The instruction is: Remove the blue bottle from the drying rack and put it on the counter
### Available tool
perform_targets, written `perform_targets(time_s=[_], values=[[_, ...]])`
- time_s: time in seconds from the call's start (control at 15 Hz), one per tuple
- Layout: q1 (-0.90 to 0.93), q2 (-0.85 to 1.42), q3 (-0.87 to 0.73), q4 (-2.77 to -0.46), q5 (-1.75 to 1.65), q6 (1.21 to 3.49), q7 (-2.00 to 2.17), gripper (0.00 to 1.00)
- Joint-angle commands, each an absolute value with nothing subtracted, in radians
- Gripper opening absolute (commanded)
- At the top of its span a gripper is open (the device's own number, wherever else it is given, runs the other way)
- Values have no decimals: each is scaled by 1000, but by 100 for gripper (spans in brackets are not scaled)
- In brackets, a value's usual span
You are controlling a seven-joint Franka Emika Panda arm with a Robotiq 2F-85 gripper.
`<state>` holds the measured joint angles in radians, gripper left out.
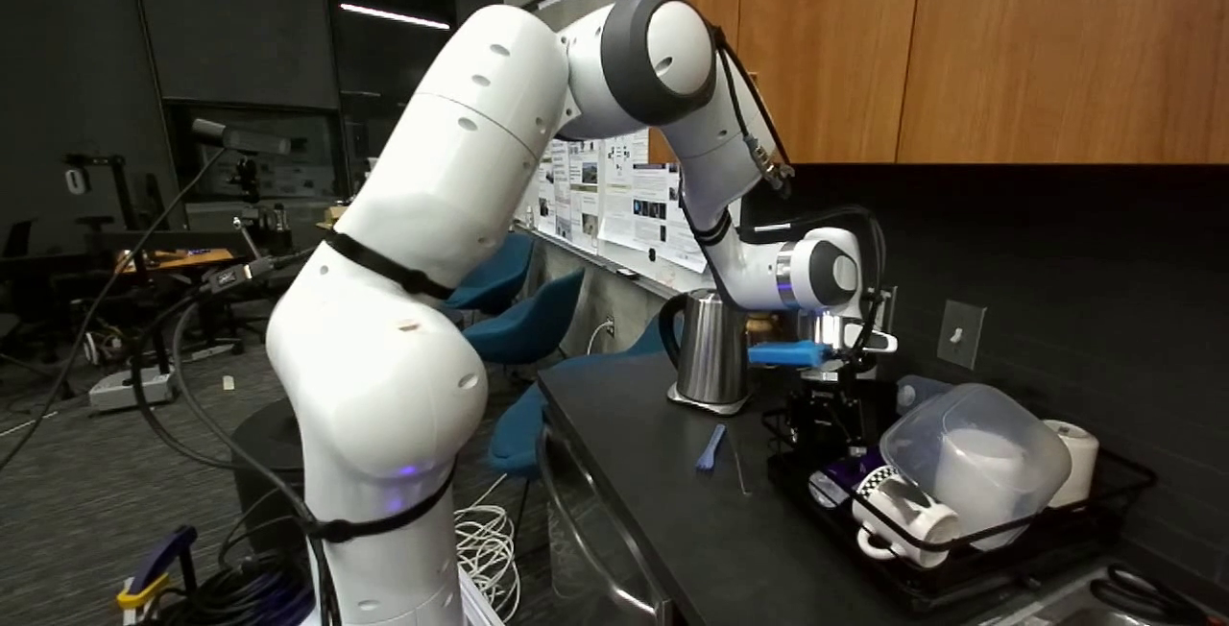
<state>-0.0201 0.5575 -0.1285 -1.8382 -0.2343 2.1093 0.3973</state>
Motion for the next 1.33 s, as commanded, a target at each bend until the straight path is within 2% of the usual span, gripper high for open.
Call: perform_targets(time_s=[0.0,0.07,0.13,0.47,0.53,1.27], values=[[-20,605,-146,-1788,-227,2129,373,90],[-22,606,-146,-1792,-226,2128,367,74],[-24,603,-145,-1796,-222,2130,359,69],[-21,567,-152,-1822,-224,2126,358,30],[-19,562,-153,-1824,-228,2125,361,27],[49,378,-202,-1901,-420,2139,471,27]])
